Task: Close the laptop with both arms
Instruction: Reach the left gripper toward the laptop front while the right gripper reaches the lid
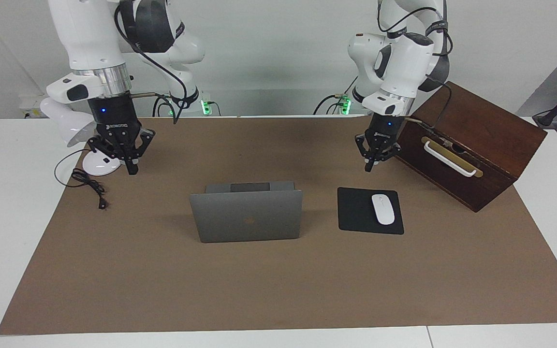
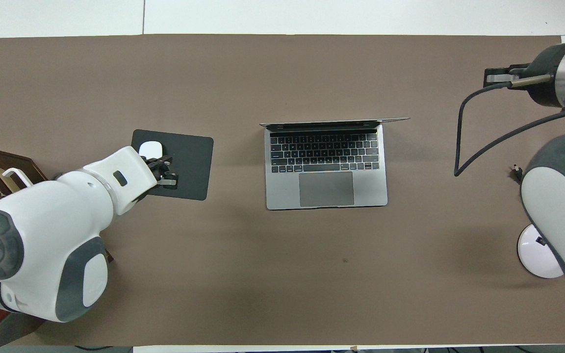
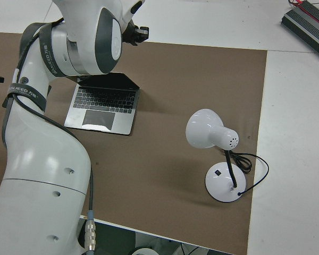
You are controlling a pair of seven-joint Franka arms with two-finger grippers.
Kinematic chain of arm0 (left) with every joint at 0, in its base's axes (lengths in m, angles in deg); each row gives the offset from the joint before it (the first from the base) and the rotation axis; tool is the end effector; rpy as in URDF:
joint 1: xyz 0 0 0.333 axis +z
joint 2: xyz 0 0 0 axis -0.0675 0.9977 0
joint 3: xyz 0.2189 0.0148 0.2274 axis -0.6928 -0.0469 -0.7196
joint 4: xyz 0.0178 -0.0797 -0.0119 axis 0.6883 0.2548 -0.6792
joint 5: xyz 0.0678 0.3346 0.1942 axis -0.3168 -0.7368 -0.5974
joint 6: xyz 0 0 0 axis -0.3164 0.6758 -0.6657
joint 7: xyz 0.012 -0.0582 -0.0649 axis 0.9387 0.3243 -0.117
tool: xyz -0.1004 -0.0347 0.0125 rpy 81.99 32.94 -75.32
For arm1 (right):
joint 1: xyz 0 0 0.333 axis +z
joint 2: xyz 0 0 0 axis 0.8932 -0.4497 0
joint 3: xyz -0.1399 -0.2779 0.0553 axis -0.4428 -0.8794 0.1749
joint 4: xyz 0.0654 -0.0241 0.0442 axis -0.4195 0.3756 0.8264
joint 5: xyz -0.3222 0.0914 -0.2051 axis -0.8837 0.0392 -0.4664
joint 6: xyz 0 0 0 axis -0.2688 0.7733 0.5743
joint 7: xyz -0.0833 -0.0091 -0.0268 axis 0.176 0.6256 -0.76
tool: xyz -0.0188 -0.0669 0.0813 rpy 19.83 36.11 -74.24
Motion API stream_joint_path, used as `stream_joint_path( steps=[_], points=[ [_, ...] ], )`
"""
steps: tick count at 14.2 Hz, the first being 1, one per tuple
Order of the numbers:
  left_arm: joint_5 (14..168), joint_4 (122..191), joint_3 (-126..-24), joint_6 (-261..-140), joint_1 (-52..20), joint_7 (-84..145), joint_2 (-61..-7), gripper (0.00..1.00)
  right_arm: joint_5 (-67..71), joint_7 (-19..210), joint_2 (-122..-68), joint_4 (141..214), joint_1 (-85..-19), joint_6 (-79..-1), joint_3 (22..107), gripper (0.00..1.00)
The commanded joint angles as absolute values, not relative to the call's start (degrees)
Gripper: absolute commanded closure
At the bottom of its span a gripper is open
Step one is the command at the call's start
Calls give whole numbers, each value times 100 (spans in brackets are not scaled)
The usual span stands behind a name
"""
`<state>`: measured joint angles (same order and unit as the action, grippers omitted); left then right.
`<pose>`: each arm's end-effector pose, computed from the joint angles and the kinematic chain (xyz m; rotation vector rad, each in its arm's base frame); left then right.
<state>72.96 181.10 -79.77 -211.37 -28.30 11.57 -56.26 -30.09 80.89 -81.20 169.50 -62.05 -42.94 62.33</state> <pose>0.4718 -0.1936 0.4709 2.8493 -0.5191 0.6663 0.6000 0.0663 0.6204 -3.0552 -0.0210 -0.6296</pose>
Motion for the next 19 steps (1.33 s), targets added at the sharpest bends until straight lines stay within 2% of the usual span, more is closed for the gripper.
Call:
stream_joint_path(
  steps=[1, 4, 10, 14, 19],
  points=[
    [7366, 18580, -8074, -21678, -3304, 1154, -5787, 100, -3099, 7614, -8185, 16991, -6161, -4551, 6375, 100],
    [7366, 18879, -8074, -22380, -3849, 1690, -5603, 100, -3099, 7333, -8282, 16991, -6117, -4780, 6568, 100],
    [7366, 18985, -8082, -23717, -4473, 1946, -4795, 100, -3284, 6586, -8406, 16851, -5511, -4930, 6683, 100],
    [7366, 18994, -8082, -24369, -4711, 1885, -4346, 100, -3293, 6198, -8397, 16859, -5150, -4903, 6657, 100],
    [7366, 18985, -8091, -25431, -4931, 1675, -3582, 100, -3598, 6181, -8563, 16824, -5062, -5113, 6569, 100]
  ],
)
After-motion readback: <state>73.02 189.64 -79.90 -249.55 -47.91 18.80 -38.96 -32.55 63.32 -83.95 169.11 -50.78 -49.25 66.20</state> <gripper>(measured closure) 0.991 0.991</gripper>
